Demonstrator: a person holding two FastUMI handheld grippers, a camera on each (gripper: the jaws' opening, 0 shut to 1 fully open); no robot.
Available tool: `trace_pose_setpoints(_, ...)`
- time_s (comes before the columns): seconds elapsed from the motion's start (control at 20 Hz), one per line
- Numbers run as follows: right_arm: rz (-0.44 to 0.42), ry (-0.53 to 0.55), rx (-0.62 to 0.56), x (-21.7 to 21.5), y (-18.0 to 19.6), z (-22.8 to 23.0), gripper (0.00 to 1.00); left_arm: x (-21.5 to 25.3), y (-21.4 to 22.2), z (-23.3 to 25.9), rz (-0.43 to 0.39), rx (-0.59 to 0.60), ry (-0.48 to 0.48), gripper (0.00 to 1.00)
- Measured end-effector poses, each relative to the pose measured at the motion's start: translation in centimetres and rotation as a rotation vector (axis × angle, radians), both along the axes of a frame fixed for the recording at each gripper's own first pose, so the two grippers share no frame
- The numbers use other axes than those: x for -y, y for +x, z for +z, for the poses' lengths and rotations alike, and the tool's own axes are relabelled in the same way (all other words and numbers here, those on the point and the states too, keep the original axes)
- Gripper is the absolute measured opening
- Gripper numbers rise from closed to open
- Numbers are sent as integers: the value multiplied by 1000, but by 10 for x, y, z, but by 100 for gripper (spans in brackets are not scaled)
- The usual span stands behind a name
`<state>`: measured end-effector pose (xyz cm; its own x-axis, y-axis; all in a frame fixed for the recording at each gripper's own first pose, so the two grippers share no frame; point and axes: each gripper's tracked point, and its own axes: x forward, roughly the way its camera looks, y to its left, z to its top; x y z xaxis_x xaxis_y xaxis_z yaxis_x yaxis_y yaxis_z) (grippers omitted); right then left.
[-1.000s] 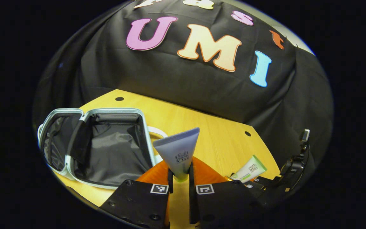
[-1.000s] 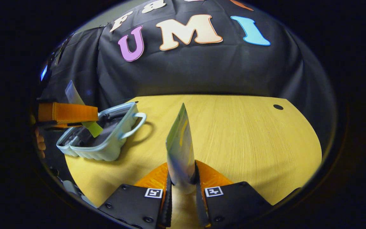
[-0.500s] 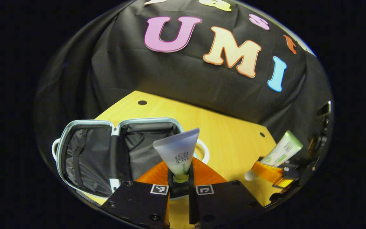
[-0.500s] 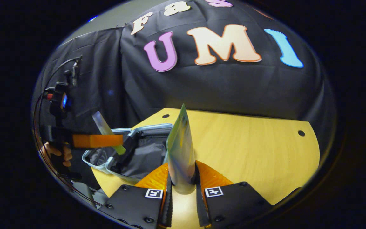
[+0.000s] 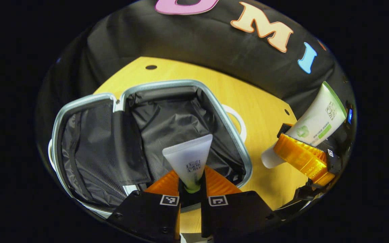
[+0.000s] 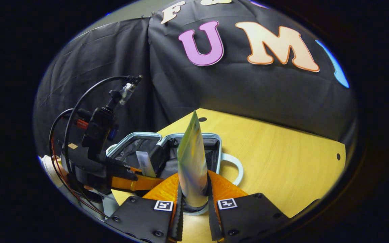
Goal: First open the suitcase, pack the skin care products into it, and then close the suitcase.
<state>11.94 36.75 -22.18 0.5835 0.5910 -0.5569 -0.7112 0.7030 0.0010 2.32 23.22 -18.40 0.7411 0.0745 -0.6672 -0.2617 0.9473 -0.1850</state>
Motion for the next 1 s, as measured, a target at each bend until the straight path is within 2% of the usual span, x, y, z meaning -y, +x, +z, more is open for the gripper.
trace_pose_setpoints(0.15,-17,-24,-53,-3,-2,-15,34,-6,-1,-20,24,-112,-73,17)
trace_pose_setpoints(0.3,-30,-46,-93,-5,-3,-28,33,-14,-1,-39,33,-198,-105,17)
trace_pose_setpoints(0.5,-40,-71,-114,-6,-4,-37,33,-18,2,-48,51,-229,-140,19)
trace_pose_setpoints(0.55,-37,-77,-116,-7,-4,-39,33,-19,2,-48,54,-228,-145,22)
trace_pose_setpoints(0.65,-34,-102,-122,-6,-6,-46,33,-22,2,-45,61,-222,-140,20)
trace_pose_setpoints(0.75,-31,-123,-125,-6,-6,-51,33,-23,3,-36,61,-188,-142,29)
trace_pose_setpoints(0.85,-24,-133,-141,-10,-7,-56,31,-18,2,-18,57,-137,-152,53)
trace_pose_setpoints(1.0,-10,-179,-188,-15,-9,-71,33,-27,-5,16,62,-47,-101,89)
